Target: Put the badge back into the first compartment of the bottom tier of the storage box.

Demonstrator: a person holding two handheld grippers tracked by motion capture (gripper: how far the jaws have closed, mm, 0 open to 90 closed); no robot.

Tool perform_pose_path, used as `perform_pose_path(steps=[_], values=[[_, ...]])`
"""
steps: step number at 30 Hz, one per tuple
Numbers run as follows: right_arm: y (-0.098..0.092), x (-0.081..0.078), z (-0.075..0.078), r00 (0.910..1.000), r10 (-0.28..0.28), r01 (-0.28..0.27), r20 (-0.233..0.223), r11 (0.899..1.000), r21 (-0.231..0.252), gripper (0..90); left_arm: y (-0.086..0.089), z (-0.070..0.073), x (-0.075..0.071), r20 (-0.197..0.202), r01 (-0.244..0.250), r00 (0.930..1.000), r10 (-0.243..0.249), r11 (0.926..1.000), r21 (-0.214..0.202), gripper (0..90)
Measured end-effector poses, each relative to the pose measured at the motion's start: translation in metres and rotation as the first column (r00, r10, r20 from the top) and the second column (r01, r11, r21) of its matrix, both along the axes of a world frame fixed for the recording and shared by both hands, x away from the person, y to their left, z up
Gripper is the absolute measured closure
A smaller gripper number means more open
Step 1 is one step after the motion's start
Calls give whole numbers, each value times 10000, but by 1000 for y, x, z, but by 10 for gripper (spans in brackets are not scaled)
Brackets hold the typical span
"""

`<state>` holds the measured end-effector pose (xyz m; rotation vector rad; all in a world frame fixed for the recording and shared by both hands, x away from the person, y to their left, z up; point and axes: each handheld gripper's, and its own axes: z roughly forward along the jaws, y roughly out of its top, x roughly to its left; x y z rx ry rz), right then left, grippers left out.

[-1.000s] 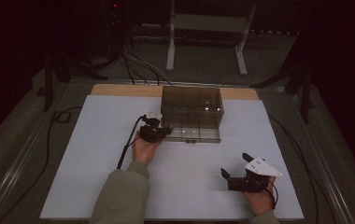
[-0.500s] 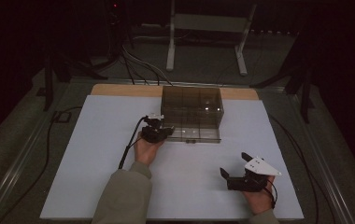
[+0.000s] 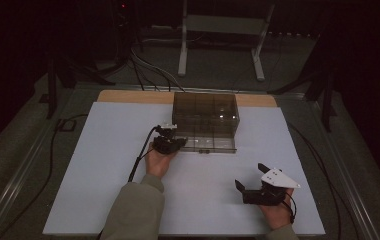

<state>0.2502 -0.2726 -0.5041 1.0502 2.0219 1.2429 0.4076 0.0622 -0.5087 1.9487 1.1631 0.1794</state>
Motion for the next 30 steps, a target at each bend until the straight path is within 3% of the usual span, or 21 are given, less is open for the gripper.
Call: perform_pose_path(steps=[9, 11, 12, 13, 16, 18, 19, 26, 30], values=[[0, 0, 0, 10000, 13, -13, 0, 10000, 33, 3, -2, -3, 1, -23, -85, 10000, 85, 9999, 89, 875], [0, 0, 0, 10000, 19, -19, -1, 10000, 32, 3, -2, -2, 0, 72, -147, 9999, 146, 9999, 53, 737], [0, 0, 0, 10000, 20, -20, -2, 10000, 32, 3, -1, 0, 0, 253, -238, 9994, 239, 9997, -61, 737], [0, 0, 0, 10000, 18, -18, -2, 10000, 29, 3, 0, 2, -1, 345, -291, 9990, 296, 9995, -146, 613], [0, 0, 0, 10000, 25, -25, 6, 10000, 29, 3, 3, 5, -1, 489, -396, 9980, 412, 9987, -321, 475], [0, 0, 0, 10000, 32, -32, 11, 10000, 19, 3, 5, 10, -1, 588, -652, 9960, 668, 9975, -283, 475], [0, 0, 0, 10000, 21, -21, 12, 10000, 25, 3, 6, 11, -1, 647, -726, 9952, 741, 9970, -251, 366], [0, -1, 0, 10000, 12, -12, 23, 10000, 16, 3, 13, 19, -5, 1046, -1315, 9855, 1335, 9910, -265, 184], [0, -1, 0, 10000, 0, 0, 17, 10000, 33, 3, 18, 26, -9, 1310, -1376, 9813, 1408, 9899, -335, 124]])
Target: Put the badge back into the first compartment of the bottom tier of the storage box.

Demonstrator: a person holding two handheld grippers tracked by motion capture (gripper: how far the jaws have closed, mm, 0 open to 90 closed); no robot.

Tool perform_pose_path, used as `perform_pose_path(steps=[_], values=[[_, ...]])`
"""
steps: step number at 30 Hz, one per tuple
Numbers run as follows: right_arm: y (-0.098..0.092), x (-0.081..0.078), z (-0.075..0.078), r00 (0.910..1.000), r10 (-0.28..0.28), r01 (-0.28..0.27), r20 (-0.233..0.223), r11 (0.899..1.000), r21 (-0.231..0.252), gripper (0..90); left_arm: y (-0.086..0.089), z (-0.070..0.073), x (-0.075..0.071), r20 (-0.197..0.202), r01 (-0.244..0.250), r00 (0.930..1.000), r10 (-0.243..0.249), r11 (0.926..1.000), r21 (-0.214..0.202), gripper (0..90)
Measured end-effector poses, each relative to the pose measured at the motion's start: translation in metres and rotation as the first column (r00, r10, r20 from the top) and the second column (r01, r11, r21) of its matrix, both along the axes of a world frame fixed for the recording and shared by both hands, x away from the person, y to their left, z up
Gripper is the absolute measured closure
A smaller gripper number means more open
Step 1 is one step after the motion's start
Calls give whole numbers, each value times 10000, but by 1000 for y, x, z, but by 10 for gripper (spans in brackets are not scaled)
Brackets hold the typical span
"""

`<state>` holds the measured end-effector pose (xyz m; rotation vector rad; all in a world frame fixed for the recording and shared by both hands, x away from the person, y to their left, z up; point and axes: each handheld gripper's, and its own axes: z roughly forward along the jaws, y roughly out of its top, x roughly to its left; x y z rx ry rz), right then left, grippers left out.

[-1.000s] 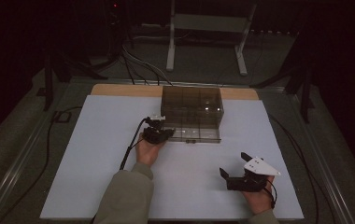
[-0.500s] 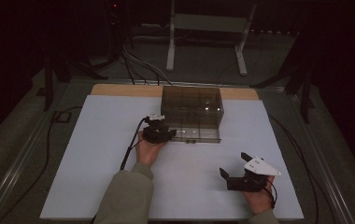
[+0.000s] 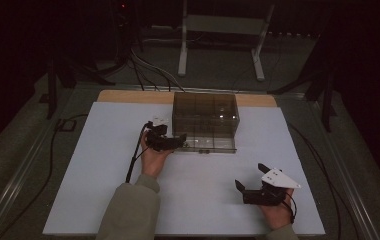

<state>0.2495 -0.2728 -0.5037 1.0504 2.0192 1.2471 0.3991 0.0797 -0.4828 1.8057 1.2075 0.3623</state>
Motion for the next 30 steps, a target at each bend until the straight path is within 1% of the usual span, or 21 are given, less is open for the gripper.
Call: perform_pose_path(steps=[2, 3, 4, 5, 9, 10, 11, 13, 14, 17, 22, 26, 27, 28, 30], values=[[0, 0, 0, 10000, -1, 1, 2, 10000, -5, 3, 2, 4, -3, 118, 103, 9999, -105, 9998, 173, 41], [0, 0, 0, 10000, -1, 1, 2, 10000, -5, 3, 2, 4, -3, 118, 103, 9999, -105, 9998, 173, 14], [0, 0, 0, 10000, 1, -1, 2, 10000, -2, 3, 5, 9, -7, 308, 183, 9993, -193, 9993, 327, 14], [0, 0, 0, 10000, 5, -5, -1, 10000, -9, 3, 7, 12, -8, 354, 191, 9992, -204, 9991, 369, 3], [0, 0, 0, 10000, 25, -25, 10, 10000, -24, 3, 12, 16, -12, 511, 204, 9984, -225, 9989, 417, 3], [0, 0, 0, 10000, 20, -20, 7, 10000, -27, 3, 15, 20, -16, 650, 225, 9975, -263, 9981, 580, 3], [0, 0, 0, 10000, 11, -11, 7, 10000, -11, 3, 17, 21, -17, 697, 303, 9970, -348, 9975, 643, 3], [0, 0, 0, 10000, 10, -10, 4, 10000, -12, 3, 19, 23, -19, 749, 313, 9965, -365, 9971, 695, 3], [0, 0, 0, 10000, 9, -9, 3, 10000, -20, 3, 24, 25, -23, 901, 327, 9952, -395, 9966, 755, 3], [1, 0, 0, 10000, 16, -16, 8, 10000, -29, 3, 33, 28, -29, 1079, 217, 9938, -287, 9976, 652, 3], [1, 0, 0, 10000, -5, 5, 18, 10000, -20, 3, 47, 33, -37, 1389, -54, 9903, -60, 9967, 812, 4], [1, 0, 0, 10000, 3, -3, 23, 10000, -27, 3, 59, 36, -44, 1589, -111, 9873, -23, 9964, 836, 4], [1, 0, 0, 10000, 3, -3, 23, 10000, -27, 3, 59, 36, -44, 1589, -111, 9873, -23, 9964, 836, 3], [1, 0, 0, 10000, 8, -8, 24, 10000, -22, 3, 64, 37, -48, 1625, -111, 9867, -37, 9959, 899, 3], [1, 0, -1, 10000, 2, -2, 16, 10000, -22, 3, 69, 38, -52, 1715, -172, 9852, 12, 9956, 921, 3]])
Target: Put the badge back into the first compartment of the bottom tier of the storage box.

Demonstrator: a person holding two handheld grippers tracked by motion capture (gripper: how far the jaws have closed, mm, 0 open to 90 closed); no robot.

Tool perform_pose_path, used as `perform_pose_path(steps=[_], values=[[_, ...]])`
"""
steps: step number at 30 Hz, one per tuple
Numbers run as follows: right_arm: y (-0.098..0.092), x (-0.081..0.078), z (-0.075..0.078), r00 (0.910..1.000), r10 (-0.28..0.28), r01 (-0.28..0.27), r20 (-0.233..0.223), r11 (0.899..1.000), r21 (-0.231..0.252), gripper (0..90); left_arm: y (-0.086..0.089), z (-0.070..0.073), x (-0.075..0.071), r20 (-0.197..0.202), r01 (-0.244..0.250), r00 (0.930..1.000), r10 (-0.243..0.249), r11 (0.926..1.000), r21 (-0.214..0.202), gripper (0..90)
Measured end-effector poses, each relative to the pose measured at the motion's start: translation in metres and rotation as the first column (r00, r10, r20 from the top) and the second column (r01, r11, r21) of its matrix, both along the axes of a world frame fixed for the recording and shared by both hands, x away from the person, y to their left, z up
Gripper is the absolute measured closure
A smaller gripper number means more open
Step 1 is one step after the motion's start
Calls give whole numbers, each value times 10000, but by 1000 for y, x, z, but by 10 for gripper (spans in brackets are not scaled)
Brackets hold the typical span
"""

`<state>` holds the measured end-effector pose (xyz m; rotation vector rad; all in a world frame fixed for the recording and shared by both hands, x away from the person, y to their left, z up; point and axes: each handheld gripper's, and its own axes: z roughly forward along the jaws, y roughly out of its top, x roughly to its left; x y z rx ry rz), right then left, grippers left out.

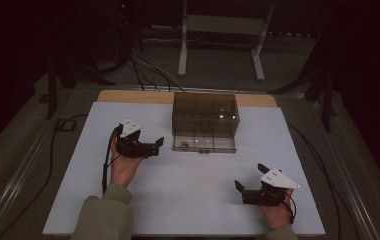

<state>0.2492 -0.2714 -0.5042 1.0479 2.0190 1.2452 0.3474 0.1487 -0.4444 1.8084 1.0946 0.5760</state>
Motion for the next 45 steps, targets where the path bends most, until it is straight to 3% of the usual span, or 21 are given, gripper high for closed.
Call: perform_pose_path(steps=[12, 13, 17, 28, 30, 45], values=[[0, -1, 0, 10000, 6, -6, -7, 10000, 35, 3, 33, -5, -30, 493, -202, 9986, 198, 9998, 72, 3], [1, -1, 0, 10000, -1, 1, -1, 10000, 50, 3, 44, -12, -39, 494, -520, 9975, 515, 9986, 91, 3], [1, 0, 0, 10000, -11, 11, -16, 10000, 55, 3, 51, -17, -45, 409, -463, 9981, 466, 9989, -86, 3], [2, -1, 0, 10000, 17, -18, 33, 10000, 88, 3, 70, -43, -83, 865, -494, 9950, 489, 9988, 39, 3], [2, -2, 0, 10000, 27, -28, 62, 9999, 104, 3, 73, -47, -91, 1128, -597, 9919, 588, 9982, 50, 4], [1, -3, 2, 10000, 47, -49, 85, 9998, 218, 3, 89, -50, -107, 1592, -1167, 9803, 1166, 9931, -88, 4]])
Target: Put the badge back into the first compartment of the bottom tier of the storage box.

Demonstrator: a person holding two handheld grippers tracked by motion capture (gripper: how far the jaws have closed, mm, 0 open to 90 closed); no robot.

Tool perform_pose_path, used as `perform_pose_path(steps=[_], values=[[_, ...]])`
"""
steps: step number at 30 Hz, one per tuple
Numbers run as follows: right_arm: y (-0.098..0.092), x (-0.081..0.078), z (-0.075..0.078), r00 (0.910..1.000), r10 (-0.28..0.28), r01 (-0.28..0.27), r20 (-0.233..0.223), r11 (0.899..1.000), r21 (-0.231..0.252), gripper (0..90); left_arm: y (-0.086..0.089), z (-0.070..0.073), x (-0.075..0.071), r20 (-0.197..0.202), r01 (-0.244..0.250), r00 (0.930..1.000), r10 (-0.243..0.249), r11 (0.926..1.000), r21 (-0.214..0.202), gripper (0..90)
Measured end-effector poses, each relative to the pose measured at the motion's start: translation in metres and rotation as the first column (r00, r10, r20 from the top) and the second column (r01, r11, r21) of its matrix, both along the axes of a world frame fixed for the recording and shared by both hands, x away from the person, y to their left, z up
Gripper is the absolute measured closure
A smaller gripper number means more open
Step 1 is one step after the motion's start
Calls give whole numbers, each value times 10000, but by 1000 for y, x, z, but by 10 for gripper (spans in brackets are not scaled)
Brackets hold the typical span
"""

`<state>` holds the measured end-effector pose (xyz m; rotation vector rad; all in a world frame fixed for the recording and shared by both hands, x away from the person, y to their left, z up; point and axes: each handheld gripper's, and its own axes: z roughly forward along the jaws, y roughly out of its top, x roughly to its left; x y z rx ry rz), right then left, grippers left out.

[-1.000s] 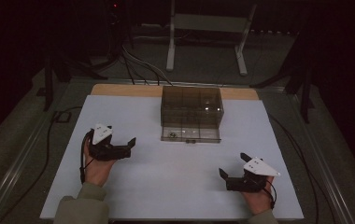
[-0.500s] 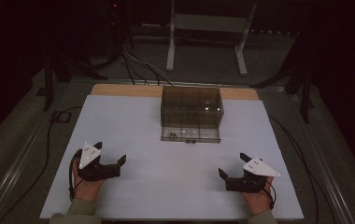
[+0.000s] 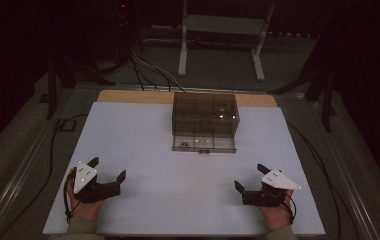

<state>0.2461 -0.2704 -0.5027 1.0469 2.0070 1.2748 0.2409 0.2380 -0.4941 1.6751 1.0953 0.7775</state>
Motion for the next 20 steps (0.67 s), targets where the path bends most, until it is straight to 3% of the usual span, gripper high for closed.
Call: perform_pose_path(steps=[13, 16, 18, 20], values=[[-4, 0, 0, 9999, -90, 90, -81, 9999, 69, 3, 5, -1, -6, 139, -112, 9998, 113, 9999, -78, 4], [-4, 0, -1, 9999, -76, 77, -120, 9999, 72, 3, 7, -3, -5, -100, -243, 9997, 241, 9996, -167, 4], [-3, 0, -1, 9999, -52, 52, -149, 10000, 23, 3, 8, -6, -1, -522, -422, 9978, 415, 9990, -141, 4], [-2, 0, -2, 9998, -57, 57, -183, 10000, -12, 3, 8, -6, -1, -522, -422, 9978, 415, 9990, -141, 3]])
